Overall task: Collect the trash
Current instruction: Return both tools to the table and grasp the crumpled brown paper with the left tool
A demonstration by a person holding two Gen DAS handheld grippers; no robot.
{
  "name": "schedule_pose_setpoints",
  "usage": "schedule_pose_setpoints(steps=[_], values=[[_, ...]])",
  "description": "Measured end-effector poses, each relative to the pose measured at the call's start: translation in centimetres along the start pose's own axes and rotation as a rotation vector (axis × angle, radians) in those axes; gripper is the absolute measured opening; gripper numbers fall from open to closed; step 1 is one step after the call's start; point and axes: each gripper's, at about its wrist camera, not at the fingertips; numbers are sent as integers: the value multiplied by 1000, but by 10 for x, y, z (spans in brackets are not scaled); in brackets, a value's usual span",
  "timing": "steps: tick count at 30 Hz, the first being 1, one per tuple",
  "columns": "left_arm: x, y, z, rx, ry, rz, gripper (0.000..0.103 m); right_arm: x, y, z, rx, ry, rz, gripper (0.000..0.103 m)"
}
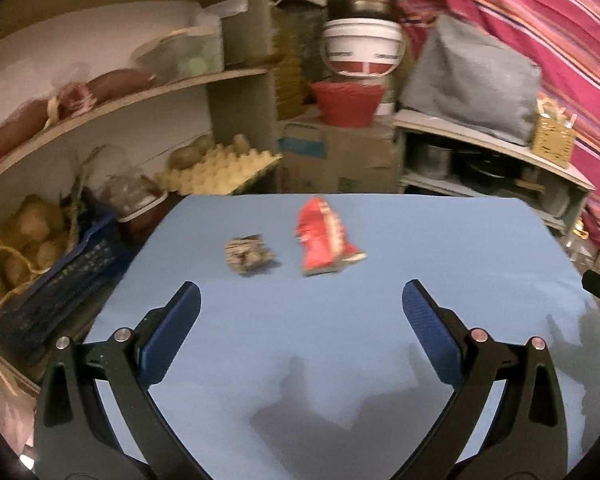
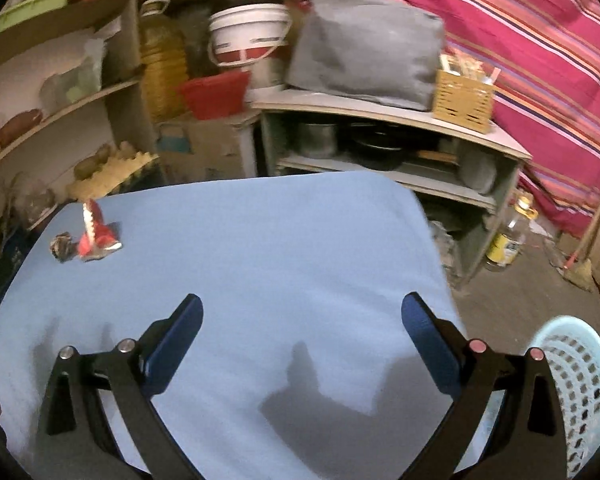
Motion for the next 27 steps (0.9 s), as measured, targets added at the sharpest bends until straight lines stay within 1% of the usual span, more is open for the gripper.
schedule_pose_setpoints(steps=[4,11,16,19,22,25,27], values=[[19,0,29,-18,-29,18,98,16,-9,36,-39,-27,6,97],[47,-1,67,-24,-72,34,98,41,-23,88,-91,-53,10,97],[69,-4,96,-73,-55,55,98,57,-33,116,-103,-67,12,97],[80,-9,105,-79,-53,57,98,66,-36,130,-111,-77,23,97],[95,-16,112,-79,-54,68,97,75,-37,145,-147,-71,27,97],[113,-24,115,-80,-18,105,97,83,-37,157,-187,-61,34,97],[120,-29,110,-71,1,122,97,87,-37,162,-203,-59,38,97]])
Point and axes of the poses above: each gripper's, at about its wrist camera, not at the fingertips, and x roughly the way its jaws point, z to its left, y to its underside, and after that the axes turned 8 degrees about z, right-handed
